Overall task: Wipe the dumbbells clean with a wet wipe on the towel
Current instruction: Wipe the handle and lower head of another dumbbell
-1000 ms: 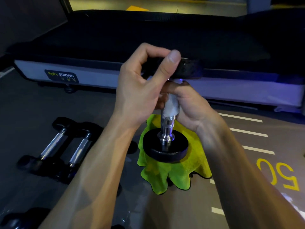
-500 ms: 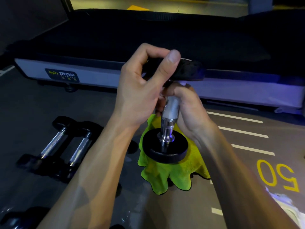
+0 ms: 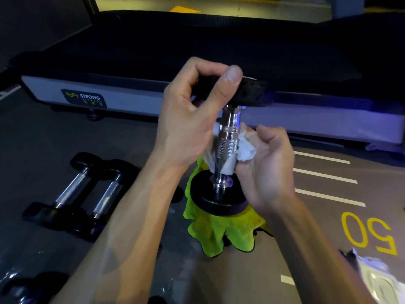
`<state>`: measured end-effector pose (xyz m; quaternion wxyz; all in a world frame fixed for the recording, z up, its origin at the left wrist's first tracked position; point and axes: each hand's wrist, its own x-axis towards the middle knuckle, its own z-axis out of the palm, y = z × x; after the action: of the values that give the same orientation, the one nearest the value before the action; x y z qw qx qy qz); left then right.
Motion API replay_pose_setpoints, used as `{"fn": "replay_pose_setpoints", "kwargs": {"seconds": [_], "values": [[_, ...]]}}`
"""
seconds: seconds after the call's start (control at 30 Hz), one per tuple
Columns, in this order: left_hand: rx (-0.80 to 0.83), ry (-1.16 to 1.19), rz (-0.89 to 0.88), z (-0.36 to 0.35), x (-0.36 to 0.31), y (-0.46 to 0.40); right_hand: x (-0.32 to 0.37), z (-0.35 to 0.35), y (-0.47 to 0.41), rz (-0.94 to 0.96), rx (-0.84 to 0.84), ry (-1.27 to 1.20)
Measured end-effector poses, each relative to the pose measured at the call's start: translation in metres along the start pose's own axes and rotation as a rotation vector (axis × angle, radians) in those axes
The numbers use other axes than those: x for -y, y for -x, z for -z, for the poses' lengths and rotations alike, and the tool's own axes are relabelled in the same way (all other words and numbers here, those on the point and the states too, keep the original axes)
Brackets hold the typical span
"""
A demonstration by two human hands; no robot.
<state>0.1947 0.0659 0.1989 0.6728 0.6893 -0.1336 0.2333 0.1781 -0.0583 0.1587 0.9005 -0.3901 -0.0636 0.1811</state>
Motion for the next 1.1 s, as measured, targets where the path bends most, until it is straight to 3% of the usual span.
{"fn": "replay_pose_setpoints", "kwargs": {"seconds": [0.1,0.17,0.23,0.4,0.5,0.73,0.9,1.1], "values": [[0.031,0.016,-0.017,-0.001,0.000,0.002,0.013,0.003,-0.023,-0.261,0.002,-0.011],[0.021,0.017,-0.017,-0.001,0.000,0.002,0.013,0.004,-0.034,-0.324,-0.008,0.042],[0.008,0.018,-0.015,0.000,0.001,0.001,0.009,-0.002,-0.036,-0.282,-0.046,0.101],[0.018,0.012,-0.034,-0.004,-0.003,0.002,-0.008,-0.019,-0.017,-0.062,-0.409,0.093],[-0.005,-0.031,-0.033,-0.011,-0.004,0.002,-0.023,-0.027,0.001,0.137,-0.486,0.096],[-0.067,-0.079,-0.019,-0.013,-0.002,0.002,-0.039,-0.011,0.041,0.374,-0.343,0.671],[-0.058,-0.054,-0.029,-0.012,-0.004,0.006,-0.026,0.006,0.020,0.253,-0.337,0.891],[-0.066,-0.023,0.002,-0.010,0.002,0.003,0.003,0.024,0.006,0.060,0.049,0.913]]}}
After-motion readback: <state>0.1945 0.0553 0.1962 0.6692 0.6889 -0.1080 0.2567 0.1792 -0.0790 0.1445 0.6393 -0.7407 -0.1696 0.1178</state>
